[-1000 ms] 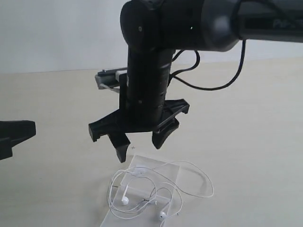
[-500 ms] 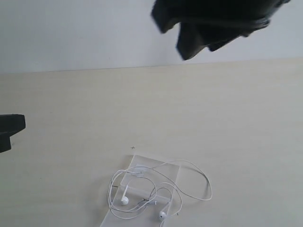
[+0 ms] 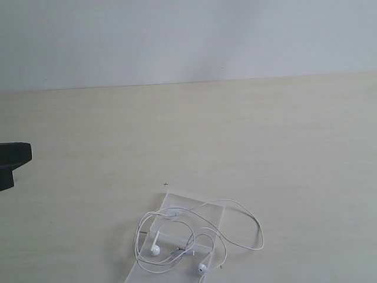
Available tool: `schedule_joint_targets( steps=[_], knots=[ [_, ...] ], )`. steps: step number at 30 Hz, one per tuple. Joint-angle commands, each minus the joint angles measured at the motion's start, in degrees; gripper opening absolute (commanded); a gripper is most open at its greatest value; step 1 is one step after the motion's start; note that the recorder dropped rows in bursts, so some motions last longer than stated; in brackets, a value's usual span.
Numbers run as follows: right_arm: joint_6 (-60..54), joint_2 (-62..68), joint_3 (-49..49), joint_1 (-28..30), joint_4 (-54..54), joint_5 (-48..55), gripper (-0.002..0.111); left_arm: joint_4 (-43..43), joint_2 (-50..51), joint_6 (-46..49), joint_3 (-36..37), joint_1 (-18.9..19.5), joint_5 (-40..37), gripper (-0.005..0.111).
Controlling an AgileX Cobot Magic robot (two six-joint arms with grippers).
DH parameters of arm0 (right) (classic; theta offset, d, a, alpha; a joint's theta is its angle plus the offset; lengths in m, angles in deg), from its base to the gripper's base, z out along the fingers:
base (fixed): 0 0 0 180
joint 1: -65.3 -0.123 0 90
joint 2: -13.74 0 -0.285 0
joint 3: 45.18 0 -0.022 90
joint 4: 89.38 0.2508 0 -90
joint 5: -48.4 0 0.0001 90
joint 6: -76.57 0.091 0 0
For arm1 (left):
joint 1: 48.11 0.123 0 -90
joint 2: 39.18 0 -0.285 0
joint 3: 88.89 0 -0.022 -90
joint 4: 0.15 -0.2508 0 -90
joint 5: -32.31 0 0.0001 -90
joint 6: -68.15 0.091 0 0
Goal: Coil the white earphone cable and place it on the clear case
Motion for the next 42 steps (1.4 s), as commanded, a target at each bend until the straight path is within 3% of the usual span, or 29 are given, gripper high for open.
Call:
schedule_joint_targets(
  steps=[1, 4, 9, 13, 25, 31, 42],
  knots=[
    [-0.7, -5.97, 0.38, 0.16, -1.06, -0.18, 0.0, 0.15, -0.15, 0.0, 0.22, 0.02, -0.7, 0.0],
    [-0.7, -8.07, 0.38, 1.79, -1.82, -0.18, 0.0, 0.15, -0.15, -0.01, 0.22, 0.02, -0.6, 0.0],
    [-0.7, -10.67, 4.28, 11.1, -0.97, -0.18, 0.0, 0.15, -0.15, -0.01, 0.22, 0.02, -0.45, 0.0],
    [-0.7, -13.87, 12.9, 18.9, 0.06, -1.73, 0.0, 0.15, -0.15, 0.09, 0.22, 0.02, -0.45, 0.0],
    [-0.7, -24.97, 50.49, 30.14, 11.87, -37.64, 0.0, 0.15, -0.15, 0.09, 0.22, 0.02, -0.45, 0.0],
    [-4.31, -26.08, 61.84, 32.65, 15.13, -47.72, 0.0, 0.15, -0.15, 0.09, 0.22, 0.02, -0.45, 0.0],
    [-10.64, -26.84, 68.89, 32.8, 14.82, -47.82, 0.0, 0.15, -0.15, 0.13, 0.22, 0.02, -0.45, 0.0]
  ],
)
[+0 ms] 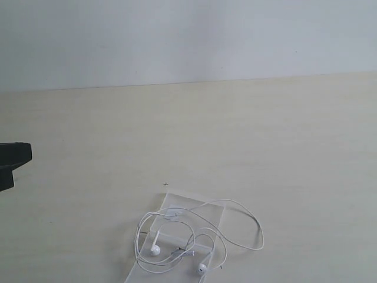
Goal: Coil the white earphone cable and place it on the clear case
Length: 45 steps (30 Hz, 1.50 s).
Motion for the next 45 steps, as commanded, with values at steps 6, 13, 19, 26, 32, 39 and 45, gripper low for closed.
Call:
schedule_joint_targets(
  steps=[6, 13, 19, 26, 32, 39, 45],
  knots=[
    [-1.22, -8.99, 5.81, 0.26, -7.94, -2.23, 0.0, 0.15, -0.15, 0.13, 0.22, 0.02, -0.42, 0.0],
    [-1.44, -16.78, 10.26, 1.49, -10.72, -2.33, 0.0, 0.15, -0.15, 0.13, 0.22, 0.02, -0.42, 0.0],
    [-1.44, -16.78, 11.01, 6.66, -9.08, -2.33, 0.0, 0.15, -0.15, 0.13, 0.22, 0.02, -0.42, 0.0],
    [3.64, -16.78, 12.44, 6.76, -8.51, -4.49, 0.0, 0.15, -0.15, 0.13, 0.22, 0.02, -0.42, 0.0],
    [3.04, -16.78, 12.44, 8.19, -8.36, -5.05, 0.0, 0.15, -0.15, 0.13, 0.22, 0.02, -0.42, 0.0],
    [0.55, -16.78, 12.44, 9.6, -8.36, -4.95, 0.0, 0.15, -0.15, 0.13, 0.22, 0.02, -0.42, 0.0],
    [0.55, -16.78, 12.44, 9.6, -8.36, -4.95, 0.0, 0.15, -0.15, 0.13, 0.22, 0.02, -0.42, 0.0]
  ],
)
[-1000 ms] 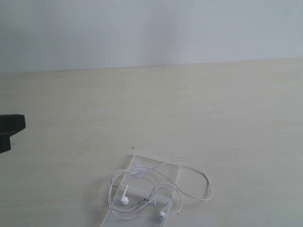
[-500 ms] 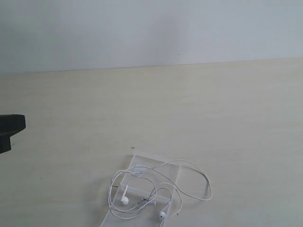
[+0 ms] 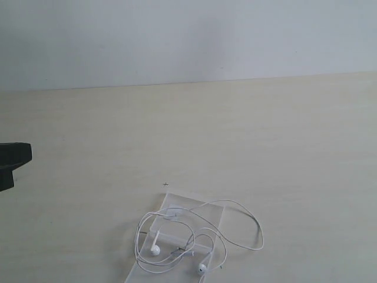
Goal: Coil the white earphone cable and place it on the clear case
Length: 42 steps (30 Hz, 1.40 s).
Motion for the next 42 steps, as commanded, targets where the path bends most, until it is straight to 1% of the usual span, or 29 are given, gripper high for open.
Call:
schedule_joint_targets(
  steps=[1, 10, 12, 15, 16, 20, 21, 23, 26, 28, 32, 34, 35, 36, 37, 38, 39, 40, 42],
  knots=[
    [-0.59, -0.38, 0.31, 0.27, 0.03, -0.85, 0.0, 0.15, -0.15, 0.08, 0.22, 0.02, -0.42, 0.0],
    [-0.47, -0.38, 0.31, 0.27, 0.03, -0.85, 0.0, 0.15, -0.15, 0.08, 0.22, 0.02, -0.42, 0.0],
    [-0.47, -0.38, 0.31, 0.27, 0.03, -0.85, 0.0, 0.15, -2.37, 0.08, 0.22, -0.69, -0.53, 0.0],
    [-0.47, -0.38, 0.31, 0.27, 0.31, -0.85, 0.0, 0.15, -4.39, 0.08, 0.22, -0.69, 1.19, 0.0],
    [-0.47, -0.38, 0.31, 0.27, 0.46, -0.85, 0.0, 0.15, -6.02, 0.08, 0.22, -0.69, 1.19, 0.0],
    [-0.47, -0.38, 0.31, 0.27, 0.46, -0.85, 0.0, 0.15, -18.38, 0.08, 0.22, -0.44, 1.27, 0.0],
    [-0.47, -0.38, 0.31, 0.27, 0.46, -0.85, 0.0, 0.15, -20.37, 0.08, 0.22, -0.1, 1.12, 0.0],
    [-0.47, -0.38, 0.31, 0.27, 0.46, -0.85, 0.0, 0.73, -25.01, -3.76, 0.22, 1.91, 1.12, 0.0],
    [-0.47, -0.38, 0.31, 0.27, 0.46, -0.85, 0.0, 6.1, -30.73, -13.07, 0.22, 5.67, 0.05, 0.0],
    [-0.47, -0.38, 0.31, 0.27, 0.46, -0.85, 0.0, 13.25, -33.27, -12.89, 0.22, 6.84, 0.47, 0.0],
    [-0.47, -0.38, 0.31, 0.27, 0.46, -0.85, 0.0, 31.42, -37.08, -12.89, 0.22, 6.96, 1.5, 0.0],
    [-0.47, -0.38, 0.31, 0.27, 0.46, -0.85, 0.0, 35.23, -38.15, -12.73, 0.22, 6.96, 1.5, 0.0],
    [-0.47, -0.38, 0.31, 0.27, 0.46, -0.85, 0.0, 34.94, -38.27, -11.21, 0.22, 6.96, 1.12, 0.0],
    [-0.47, -0.38, 0.31, 0.27, 0.46, -0.85, 0.0, 34.27, -38.27, -5.65, 0.22, 6.96, -0.27, 0.0],
    [-0.47, -0.38, 0.31, 0.27, 0.46, -0.85, 0.0, 33.43, -38.27, 3.5, 0.22, 6.96, -2.44, 0.0],
    [-0.47, -0.38, 0.31, 0.27, 0.46, -0.85, 0.0, 33.28, -38.41, 15.6, 0.48, 6.96, -4.96, 0.0],
    [-0.47, -0.38, 0.31, 0.27, 0.46, -0.85, 0.0, 33.94, -38.52, 25.77, 0.75, 6.96, -6.92, 0.0],
    [-0.47, -0.38, 0.31, 0.27, 0.46, -0.85, 0.0, 36.7, -38.8, 39.0, 1.37, 6.96, -8.92, 0.0],
    [-0.47, -0.38, 0.31, 0.27, 0.46, -0.85, 0.0, 44.74, -39.61, 54.53, 2.51, 6.96, -10.42, 0.0]
  ],
)
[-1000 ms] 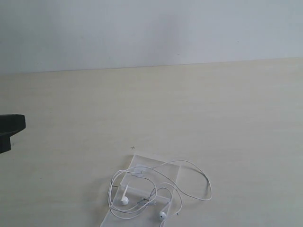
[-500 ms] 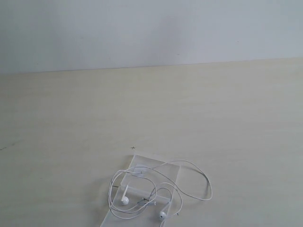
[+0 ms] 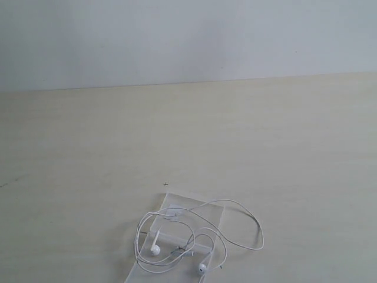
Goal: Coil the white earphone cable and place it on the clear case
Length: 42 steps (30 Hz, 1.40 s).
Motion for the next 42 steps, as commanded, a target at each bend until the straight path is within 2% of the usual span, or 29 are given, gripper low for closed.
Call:
schedule_joint_targets(
  steps=[1, 4, 6, 8, 11, 17, 18, 20, 27, 31, 42],
  knots=[
    [-0.37, -0.38, 0.31, 0.27, 0.24, -0.8, 0.0, 16.72, -1.85, 45.36, 2.55, 0.13, -7.12, 0.0],
    [-0.37, -0.38, 0.31, 0.27, 0.24, -0.8, 0.0, 32.56, -3.69, 68.77, 4.19, 0.13, -10.24, 0.0],
    [-0.37, -0.38, 0.31, 0.27, 0.24, -0.8, 0.0, 41.12, -5.13, 78.59, 5.64, 0.13, -13.31, 0.0],
    [-0.37, -0.38, 0.31, 0.27, 0.24, -0.8, 0.0, 46.7, -6.66, 83.71, 7.42, 0.13, -16.48, 0.0],
    [-0.37, -0.38, 0.31, 0.27, 0.39, -0.8, 0.0, 47.66, -9.14, 83.09, 11.31, 0.13, -19.22, 0.0],
    [-0.37, -0.38, 0.31, 0.27, 0.39, -0.8, 0.0, 54.29, -12.97, 83.09, 21.03, 0.13, -19.46, 0.0],
    [-0.37, -0.38, 0.31, 0.27, 0.39, -0.8, 0.0, 55.67, -12.97, 83.09, 21.03, 0.13, -19.23, 0.0],
    [-0.37, -0.38, 0.31, 0.27, 0.39, -0.8, 0.0, 58.2, -12.97, 83.09, 21.03, 0.13, -25.11, 0.0],
    [-0.37, -0.38, 0.31, 0.27, 0.39, -0.8, 0.0, 58.21, -12.97, 87.12, 21.03, 0.35, -27.3, 0.0],
    [-0.37, -0.38, 0.31, 0.27, 0.39, -0.8, 0.0, 58.99, -12.97, 87.36, 21.03, 2.0, -32.23, 0.0],
    [-0.37, -0.38, 0.31, 0.27, 0.51, -0.8, 0.0, 60.55, -12.97, 87.36, 21.03, 1.78, -32.68, 0.0]
  ],
)
